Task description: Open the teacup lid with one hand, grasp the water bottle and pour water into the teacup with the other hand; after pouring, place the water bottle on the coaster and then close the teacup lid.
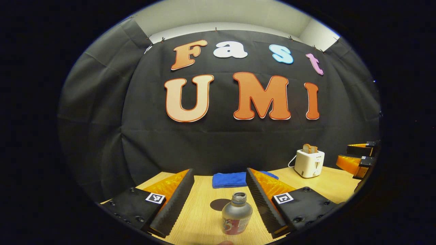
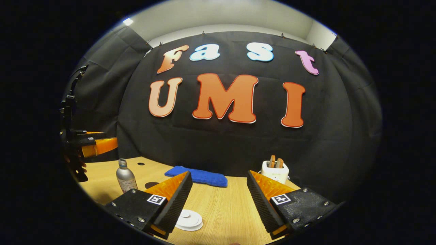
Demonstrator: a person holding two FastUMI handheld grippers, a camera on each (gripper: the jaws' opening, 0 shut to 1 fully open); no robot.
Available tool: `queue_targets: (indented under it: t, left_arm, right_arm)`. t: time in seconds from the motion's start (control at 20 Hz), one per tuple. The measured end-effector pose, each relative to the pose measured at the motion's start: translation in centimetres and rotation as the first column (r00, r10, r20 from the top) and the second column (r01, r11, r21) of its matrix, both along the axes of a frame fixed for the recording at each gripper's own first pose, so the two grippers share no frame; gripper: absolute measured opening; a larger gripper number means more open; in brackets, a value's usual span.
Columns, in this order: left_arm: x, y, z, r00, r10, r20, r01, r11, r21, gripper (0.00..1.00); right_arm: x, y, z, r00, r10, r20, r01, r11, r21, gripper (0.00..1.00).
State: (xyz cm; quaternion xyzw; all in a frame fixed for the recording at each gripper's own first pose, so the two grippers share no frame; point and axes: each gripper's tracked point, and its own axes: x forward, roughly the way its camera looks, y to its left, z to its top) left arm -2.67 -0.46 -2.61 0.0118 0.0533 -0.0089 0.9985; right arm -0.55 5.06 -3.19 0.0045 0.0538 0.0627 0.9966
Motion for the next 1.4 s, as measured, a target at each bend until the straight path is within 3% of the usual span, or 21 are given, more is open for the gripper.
queue_targets:
  t: [0.25, 0.55, 1.1, 1.25, 1.3, 1.4]
  left_arm:
    - [-0.5, -0.3, -2.8, 0.998, -0.018, -0.053, 0.018, 1.000, 0.002, 1.00]
    - [-1.3, -0.6, -5.4, 0.995, -0.036, -0.097, 0.035, 0.999, -0.016, 1.00]
    - [-1.8, -2.3, -9.7, 0.983, -0.072, -0.171, 0.076, 0.997, 0.018, 1.00]
    - [-1.9, -2.8, -10.7, 0.978, -0.079, -0.192, 0.083, 0.996, 0.015, 1.00]
    - [-1.9, -2.9, -11.1, 0.977, -0.080, -0.199, 0.084, 0.996, 0.013, 1.00]
    - [-2.0, -3.1, -11.9, 0.973, -0.080, -0.215, 0.085, 0.996, 0.012, 1.00]
  right_arm:
    - [-0.1, 1.8, -2.4, 0.997, 0.056, -0.056, -0.056, 0.998, -0.004, 0.96]
    - [-0.3, 4.0, -5.6, 0.983, 0.126, -0.131, -0.126, 0.992, 0.008, 0.89]
    - [-0.7, 7.0, -11.8, 0.933, 0.217, -0.288, -0.228, 0.974, -0.004, 0.82]
    - [-0.5, 7.3, -12.9, 0.922, 0.225, -0.315, -0.239, 0.971, -0.006, 0.67]
    - [-0.5, 7.5, -13.0, 0.921, 0.229, -0.316, -0.244, 0.970, -0.008, 0.69]
    - [-0.4, 7.8, -13.5, 0.916, 0.237, -0.323, -0.253, 0.967, -0.010, 0.64]
